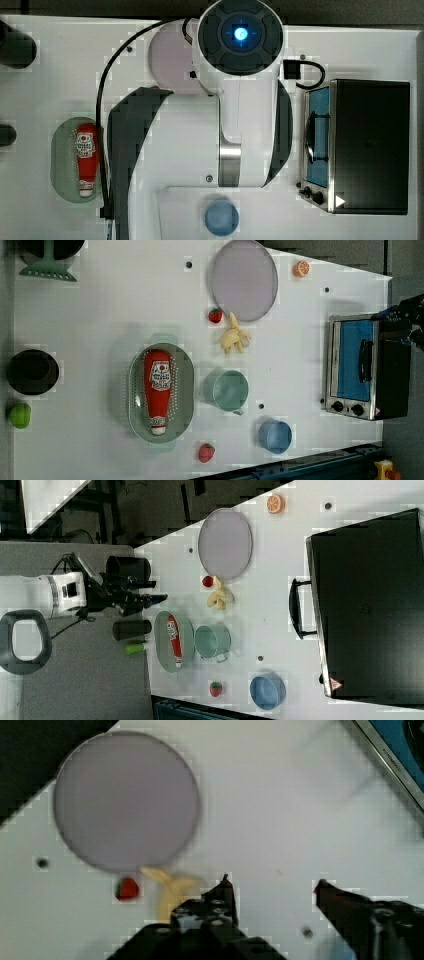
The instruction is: Pick ketchup from strainer and place it on the table
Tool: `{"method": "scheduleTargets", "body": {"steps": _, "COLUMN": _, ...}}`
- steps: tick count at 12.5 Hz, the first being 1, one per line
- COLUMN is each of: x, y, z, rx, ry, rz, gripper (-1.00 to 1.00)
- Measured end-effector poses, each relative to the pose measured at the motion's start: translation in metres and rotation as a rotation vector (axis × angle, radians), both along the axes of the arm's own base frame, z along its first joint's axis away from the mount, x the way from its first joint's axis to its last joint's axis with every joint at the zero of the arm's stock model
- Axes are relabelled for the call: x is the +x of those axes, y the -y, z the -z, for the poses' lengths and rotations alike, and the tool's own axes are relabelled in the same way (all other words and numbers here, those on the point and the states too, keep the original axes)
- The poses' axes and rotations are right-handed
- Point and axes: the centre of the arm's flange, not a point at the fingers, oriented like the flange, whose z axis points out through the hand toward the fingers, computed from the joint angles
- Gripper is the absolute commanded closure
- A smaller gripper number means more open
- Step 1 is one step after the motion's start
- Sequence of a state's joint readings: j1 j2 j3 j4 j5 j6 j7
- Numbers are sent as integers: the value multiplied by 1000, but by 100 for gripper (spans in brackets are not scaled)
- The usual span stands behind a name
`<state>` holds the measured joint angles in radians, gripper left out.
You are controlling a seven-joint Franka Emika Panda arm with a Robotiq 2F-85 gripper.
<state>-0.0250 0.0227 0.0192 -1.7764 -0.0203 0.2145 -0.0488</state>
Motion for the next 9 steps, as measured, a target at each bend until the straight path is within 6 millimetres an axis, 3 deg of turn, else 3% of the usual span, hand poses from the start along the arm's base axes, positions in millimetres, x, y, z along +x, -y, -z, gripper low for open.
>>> {"method": "scheduleTargets", "body": {"steps": 2, "x": -61, "y": 1, "z": 0, "rx": 14, "ry": -158, "rz": 20, "gripper": -80}}
{"method": "scheduleTargets", "body": {"steps": 3, "x": -86, "y": -2, "z": -12, "rx": 14, "ry": -171, "rz": 24, "gripper": -99}}
{"method": "scheduleTargets", "body": {"steps": 4, "x": -99, "y": -6, "z": -33, "rx": 7, "ry": -133, "rz": 17, "gripper": -100}}
{"method": "scheduleTargets", "body": {"steps": 7, "x": -102, "y": -42, "z": -88, "rx": -11, "ry": 10, "rz": -39, "gripper": -100}}
{"method": "scheduleTargets", "body": {"steps": 9, "x": -100, "y": -78, "z": -91, "rx": -26, "ry": 32, "rz": -104, "gripper": -100}}
